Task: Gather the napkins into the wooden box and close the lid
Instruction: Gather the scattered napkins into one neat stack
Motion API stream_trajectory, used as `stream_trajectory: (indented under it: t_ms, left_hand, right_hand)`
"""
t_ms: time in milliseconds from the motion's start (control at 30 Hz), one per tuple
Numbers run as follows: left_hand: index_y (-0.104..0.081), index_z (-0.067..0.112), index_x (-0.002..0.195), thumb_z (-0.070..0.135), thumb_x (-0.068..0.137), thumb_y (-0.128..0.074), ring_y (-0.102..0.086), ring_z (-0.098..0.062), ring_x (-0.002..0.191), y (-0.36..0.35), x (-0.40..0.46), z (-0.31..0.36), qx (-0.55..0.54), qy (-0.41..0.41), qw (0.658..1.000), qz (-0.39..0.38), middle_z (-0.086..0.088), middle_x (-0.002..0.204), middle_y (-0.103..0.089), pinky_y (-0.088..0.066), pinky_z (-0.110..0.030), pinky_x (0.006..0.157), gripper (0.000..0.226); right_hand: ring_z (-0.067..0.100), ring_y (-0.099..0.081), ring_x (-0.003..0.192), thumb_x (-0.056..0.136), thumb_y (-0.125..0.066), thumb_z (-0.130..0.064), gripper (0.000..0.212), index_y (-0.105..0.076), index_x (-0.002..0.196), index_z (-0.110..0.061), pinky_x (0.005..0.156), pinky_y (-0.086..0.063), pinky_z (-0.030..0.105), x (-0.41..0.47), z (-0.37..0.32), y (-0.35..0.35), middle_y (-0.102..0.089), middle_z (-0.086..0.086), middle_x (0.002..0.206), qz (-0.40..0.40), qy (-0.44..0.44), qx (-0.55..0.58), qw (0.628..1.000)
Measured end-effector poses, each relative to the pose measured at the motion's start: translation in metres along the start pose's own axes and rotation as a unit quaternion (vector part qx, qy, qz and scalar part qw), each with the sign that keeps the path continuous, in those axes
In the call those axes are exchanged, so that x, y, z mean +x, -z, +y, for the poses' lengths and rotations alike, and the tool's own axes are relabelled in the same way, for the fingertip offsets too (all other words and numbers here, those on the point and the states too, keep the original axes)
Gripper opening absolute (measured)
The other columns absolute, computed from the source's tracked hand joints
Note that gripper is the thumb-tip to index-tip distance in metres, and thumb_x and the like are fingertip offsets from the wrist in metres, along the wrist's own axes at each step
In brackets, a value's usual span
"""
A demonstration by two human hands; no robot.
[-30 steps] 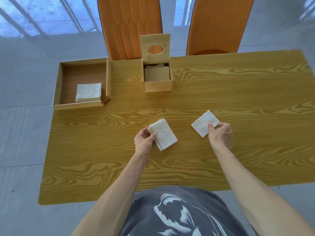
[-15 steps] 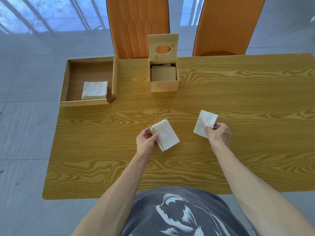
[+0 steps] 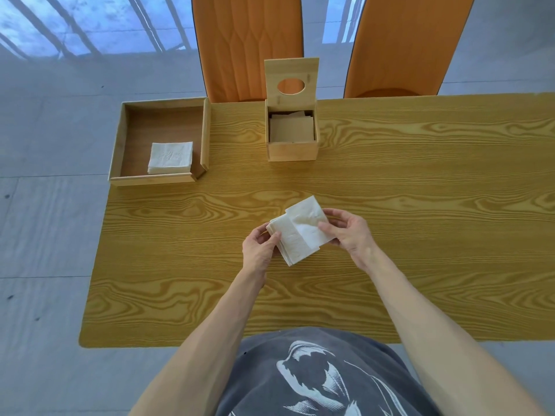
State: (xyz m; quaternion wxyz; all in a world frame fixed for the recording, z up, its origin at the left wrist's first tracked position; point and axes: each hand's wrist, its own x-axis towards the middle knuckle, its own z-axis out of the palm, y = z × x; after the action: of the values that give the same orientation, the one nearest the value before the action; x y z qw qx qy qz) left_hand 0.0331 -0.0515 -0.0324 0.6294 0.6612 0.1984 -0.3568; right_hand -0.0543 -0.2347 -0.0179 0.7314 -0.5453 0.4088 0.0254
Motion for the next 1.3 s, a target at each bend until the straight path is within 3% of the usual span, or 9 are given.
stream_trajectory:
  t_ms: [233,367,433,600,700,833,1000,1167,1300]
  left_hand:
    - [-0.06,0.011,0.123,0.01,0.091,-0.067,-0.069,-0.026,0.104,0.001,-0.001,0.002,-0.007,0.002,1.0,-0.009,-0.007,0.108,-0.072,-0.056,-0.045,0.092,0.032]
    - [-0.064,0.016,0.111,0.023,0.093,-0.067,-0.069,-0.019,0.088,0.001,-0.005,0.005,-0.04,0.01,0.999,-0.021,-0.006,0.101,-0.071,-0.059,-0.035,0.08,0.02]
    - [-0.062,0.016,0.117,0.026,0.09,-0.07,-0.07,-0.018,0.088,0.001,-0.005,0.005,-0.046,0.011,0.998,-0.034,-0.006,0.101,-0.072,-0.06,-0.036,0.081,0.03]
    - [-0.061,0.011,0.125,0.008,0.086,-0.073,-0.072,-0.021,0.09,-0.002,-0.004,0.009,0.004,-0.003,0.998,-0.06,-0.008,0.1,-0.075,-0.059,-0.041,0.086,0.041]
    - [-0.065,0.011,0.123,0.004,0.089,-0.068,-0.072,-0.019,0.09,0.001,-0.004,0.016,-0.03,0.008,0.995,-0.094,-0.008,0.103,-0.073,-0.06,-0.031,0.076,0.035]
    - [-0.063,0.005,0.127,0.004,0.091,-0.065,-0.069,-0.02,0.097,0.01,-0.004,0.027,-0.096,0.018,0.983,-0.156,-0.01,0.108,-0.07,-0.06,-0.029,0.079,0.036]
    - [-0.065,0.006,0.124,0.005,0.091,-0.063,-0.069,-0.021,0.099,0.014,-0.005,0.034,-0.112,0.023,0.971,-0.21,-0.008,0.106,-0.072,-0.059,-0.029,0.081,0.033]
    - [-0.066,0.017,0.108,0.002,0.09,-0.066,-0.066,-0.014,0.093,0.015,-0.004,0.037,0.018,-0.042,0.982,-0.183,-0.001,0.099,-0.071,-0.054,-0.031,0.09,0.023]
    - [-0.067,0.024,0.102,0.009,0.087,-0.071,-0.061,-0.006,0.086,0.018,-0.001,0.041,0.204,-0.155,0.96,-0.114,0.004,0.098,-0.07,-0.048,-0.013,0.073,0.021]
  right_hand:
    - [0.02,-0.073,0.095,0.084,-0.078,-0.006,0.034,-0.067,0.115,-0.012,0.073,-0.062,0.033,0.003,0.017,-0.026,-0.074,0.011,0.109,-0.002,0.001,-0.06,0.998]
    - [0.014,-0.072,0.092,0.081,-0.081,-0.02,0.028,-0.072,0.107,-0.017,0.084,-0.06,0.037,0.008,0.023,-0.032,-0.076,0.0,0.1,0.057,0.032,-0.232,0.971]
    - [0.012,-0.071,0.091,0.081,-0.081,-0.025,0.028,-0.074,0.107,-0.019,0.084,-0.059,0.036,0.006,0.02,-0.036,-0.076,-0.004,0.099,0.071,0.055,-0.296,0.951]
    - [0.014,-0.067,0.097,0.078,-0.08,-0.042,0.044,-0.071,0.115,-0.02,0.084,-0.056,0.036,0.001,0.019,-0.039,-0.073,-0.004,0.105,0.081,0.089,-0.378,0.918]
    - [0.011,-0.061,0.101,0.073,-0.079,-0.055,0.061,-0.065,0.124,-0.024,0.088,-0.053,0.033,-0.003,0.017,-0.029,-0.065,-0.007,0.112,0.078,0.098,-0.359,0.925]
    - [0.009,-0.064,0.094,0.07,-0.082,-0.056,0.065,-0.063,0.126,-0.031,0.084,-0.053,0.03,-0.005,-0.001,-0.005,-0.068,-0.012,0.108,-0.03,0.049,-0.274,0.96]
    - [0.006,-0.056,0.063,0.079,-0.082,-0.036,0.045,-0.068,0.12,-0.025,0.049,-0.036,0.022,-0.007,-0.011,-0.002,-0.072,-0.012,0.08,-0.13,-0.013,-0.148,0.98]
    - [0.004,-0.054,0.051,0.08,-0.082,-0.011,0.026,-0.071,0.103,-0.006,0.045,-0.04,0.015,-0.009,-0.012,-0.011,-0.066,-0.004,0.066,-0.065,0.056,-0.118,0.989]
    - [-0.001,-0.06,0.061,0.079,-0.083,-0.015,0.019,-0.074,0.095,-0.018,0.063,-0.048,0.016,-0.007,-0.011,-0.013,-0.071,-0.01,0.078,-0.027,0.137,-0.215,0.967]
